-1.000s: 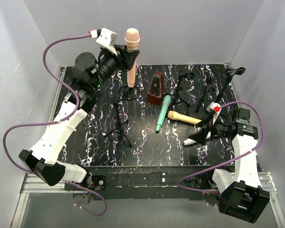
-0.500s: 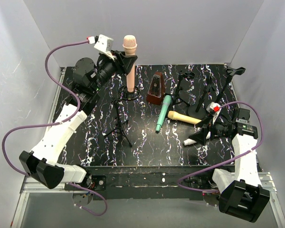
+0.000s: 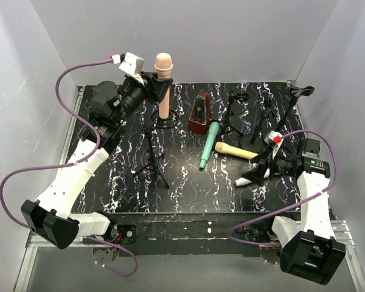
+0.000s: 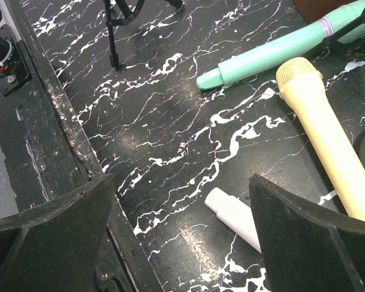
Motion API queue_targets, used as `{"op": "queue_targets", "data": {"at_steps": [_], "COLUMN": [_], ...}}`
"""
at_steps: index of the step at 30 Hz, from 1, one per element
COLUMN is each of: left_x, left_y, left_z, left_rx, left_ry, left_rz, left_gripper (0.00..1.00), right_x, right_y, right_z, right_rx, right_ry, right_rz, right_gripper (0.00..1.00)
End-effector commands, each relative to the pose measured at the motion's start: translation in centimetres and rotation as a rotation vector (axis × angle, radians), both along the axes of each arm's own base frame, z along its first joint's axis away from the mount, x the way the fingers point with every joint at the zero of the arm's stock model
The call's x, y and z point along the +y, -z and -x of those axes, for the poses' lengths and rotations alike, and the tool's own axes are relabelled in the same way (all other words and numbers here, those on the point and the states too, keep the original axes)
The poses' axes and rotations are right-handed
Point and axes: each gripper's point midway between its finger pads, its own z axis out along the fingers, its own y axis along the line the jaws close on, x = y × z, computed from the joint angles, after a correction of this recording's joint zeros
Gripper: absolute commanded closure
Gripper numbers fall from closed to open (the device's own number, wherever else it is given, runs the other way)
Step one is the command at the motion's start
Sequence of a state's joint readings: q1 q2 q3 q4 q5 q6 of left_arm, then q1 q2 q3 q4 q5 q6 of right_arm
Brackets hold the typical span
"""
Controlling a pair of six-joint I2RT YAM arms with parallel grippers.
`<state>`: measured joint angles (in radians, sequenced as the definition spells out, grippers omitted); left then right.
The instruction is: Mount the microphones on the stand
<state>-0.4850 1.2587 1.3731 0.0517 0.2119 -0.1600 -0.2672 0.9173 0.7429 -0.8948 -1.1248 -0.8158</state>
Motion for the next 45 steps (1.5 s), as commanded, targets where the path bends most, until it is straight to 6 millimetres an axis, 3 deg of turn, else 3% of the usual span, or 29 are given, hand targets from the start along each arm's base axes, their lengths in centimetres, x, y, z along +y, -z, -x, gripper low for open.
{"op": "queue_targets", "data": {"at_steps": [1, 7, 10, 11, 13, 16, 18, 25, 36, 45], "left_x": [0.2, -0.1, 0.0, 0.4, 0.7, 1.4, 1.9, 3.8, 6.6, 8.2], "left_y": [1.2, 3.4, 4.2, 4.4, 4.1, 3.9, 3.7, 6.0, 8.8, 14.1], "left_z": [1.0, 1.5, 1.9, 2.6, 3.2, 4.1, 4.8, 7.3, 14.0, 15.9], "left_rx": [-0.002, 0.033, 0.043, 0.058, 0.058, 0.077, 0.082, 0.166, 0.149, 0.184], "left_ry": [0.025, 0.058, 0.063, 0.059, 0.059, 0.046, 0.04, 0.014, 0.045, 0.012], "left_rz": [-0.039, -0.053, -0.053, -0.049, -0.042, -0.04, -0.044, -0.11, -0.114, -0.094], "left_gripper": [1.0, 1.0, 0.86, 0.51, 0.28, 0.03, 0.02, 0.02, 0.02, 0.02], "right_x": [0.1, 0.1, 0.1, 0.1, 0.1, 0.2, 0.2, 0.2, 0.2, 0.3], "right_y": [-0.4, -0.3, -0.3, -0.4, -0.4, -0.4, -0.4, -0.4, -0.4, -0.4], "right_z": [-0.1, -0.1, -0.1, -0.1, -0.1, 0.0, 0.0, 0.0, 0.0, 0.0], "right_rx": [-0.02, -0.02, -0.02, -0.022, -0.022, -0.021, -0.019, -0.019, -0.018, -0.02], "right_ry": [-0.007, -0.008, -0.008, -0.009, -0.01, -0.012, -0.011, -0.01, -0.013, -0.014], "right_rz": [-0.01, -0.01, -0.01, -0.011, -0.013, -0.016, -0.017, -0.014, -0.022, -0.023], "right_gripper": [0.03, 0.03, 0.03, 0.03, 0.03, 0.03, 0.03, 0.03, 0.03, 0.03]}}
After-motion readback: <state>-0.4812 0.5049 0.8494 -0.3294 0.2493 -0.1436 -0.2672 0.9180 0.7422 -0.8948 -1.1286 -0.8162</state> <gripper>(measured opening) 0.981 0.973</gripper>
